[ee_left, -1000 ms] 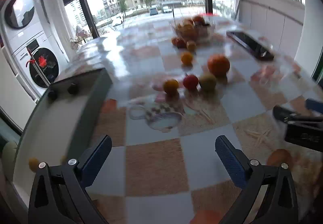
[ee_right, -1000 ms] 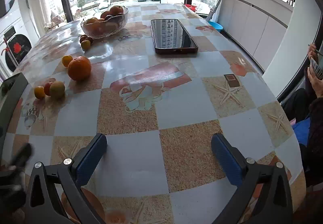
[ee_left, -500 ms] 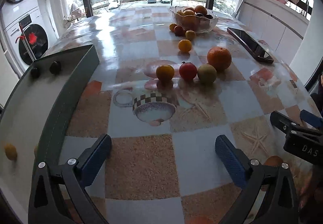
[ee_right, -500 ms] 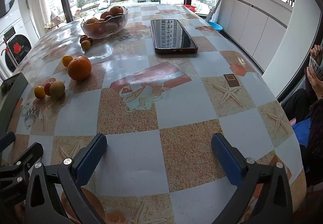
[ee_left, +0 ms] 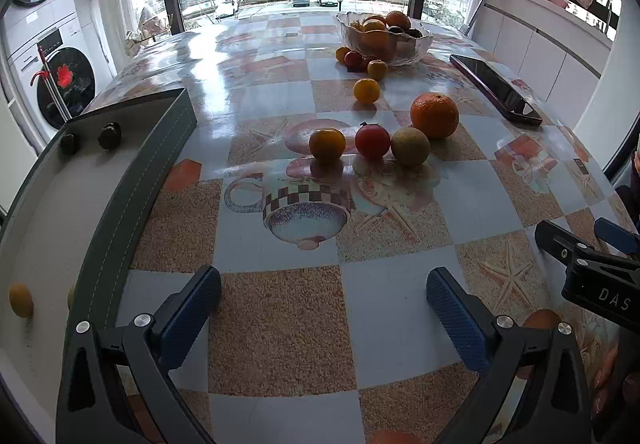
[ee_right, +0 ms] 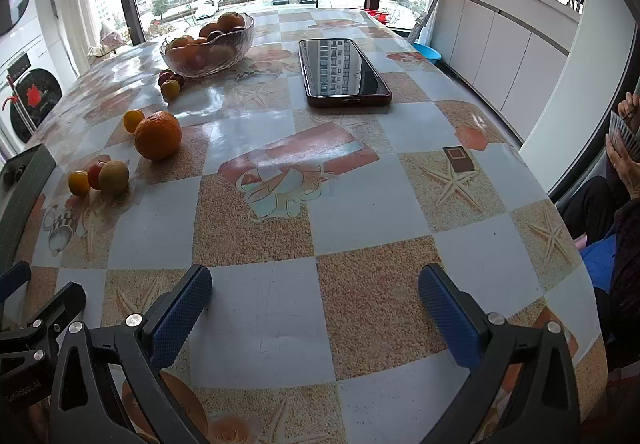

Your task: Organize fruits

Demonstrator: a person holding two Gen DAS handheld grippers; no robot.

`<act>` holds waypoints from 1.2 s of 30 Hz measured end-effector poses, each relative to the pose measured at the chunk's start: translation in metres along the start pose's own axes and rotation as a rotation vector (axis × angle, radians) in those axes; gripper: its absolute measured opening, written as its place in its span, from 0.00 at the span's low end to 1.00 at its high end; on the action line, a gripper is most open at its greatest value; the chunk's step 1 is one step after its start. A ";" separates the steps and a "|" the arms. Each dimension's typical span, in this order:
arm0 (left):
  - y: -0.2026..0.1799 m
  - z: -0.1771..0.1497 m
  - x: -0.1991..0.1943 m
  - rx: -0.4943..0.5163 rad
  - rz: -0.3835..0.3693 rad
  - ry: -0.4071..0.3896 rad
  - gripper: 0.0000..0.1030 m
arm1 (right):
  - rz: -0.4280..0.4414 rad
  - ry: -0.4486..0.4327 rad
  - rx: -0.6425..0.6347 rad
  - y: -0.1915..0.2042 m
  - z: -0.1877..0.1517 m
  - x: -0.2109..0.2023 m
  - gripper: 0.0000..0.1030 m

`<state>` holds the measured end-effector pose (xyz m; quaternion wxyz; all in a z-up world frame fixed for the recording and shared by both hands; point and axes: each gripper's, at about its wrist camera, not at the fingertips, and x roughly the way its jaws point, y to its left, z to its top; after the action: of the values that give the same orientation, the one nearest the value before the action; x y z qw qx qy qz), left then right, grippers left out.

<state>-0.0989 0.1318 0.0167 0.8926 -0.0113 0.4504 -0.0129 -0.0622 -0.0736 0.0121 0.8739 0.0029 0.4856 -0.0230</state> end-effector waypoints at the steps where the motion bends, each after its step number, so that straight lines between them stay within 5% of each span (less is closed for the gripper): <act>1: 0.000 0.000 -0.001 0.000 0.000 0.000 1.00 | 0.000 0.000 0.000 0.000 0.000 0.000 1.00; 36: 0.000 0.000 -0.001 0.000 0.000 0.000 1.00 | 0.000 0.000 0.000 0.000 -0.001 -0.001 1.00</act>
<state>-0.0993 0.1322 0.0172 0.8927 -0.0115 0.4502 -0.0128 -0.0630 -0.0736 0.0122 0.8740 0.0028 0.4854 -0.0232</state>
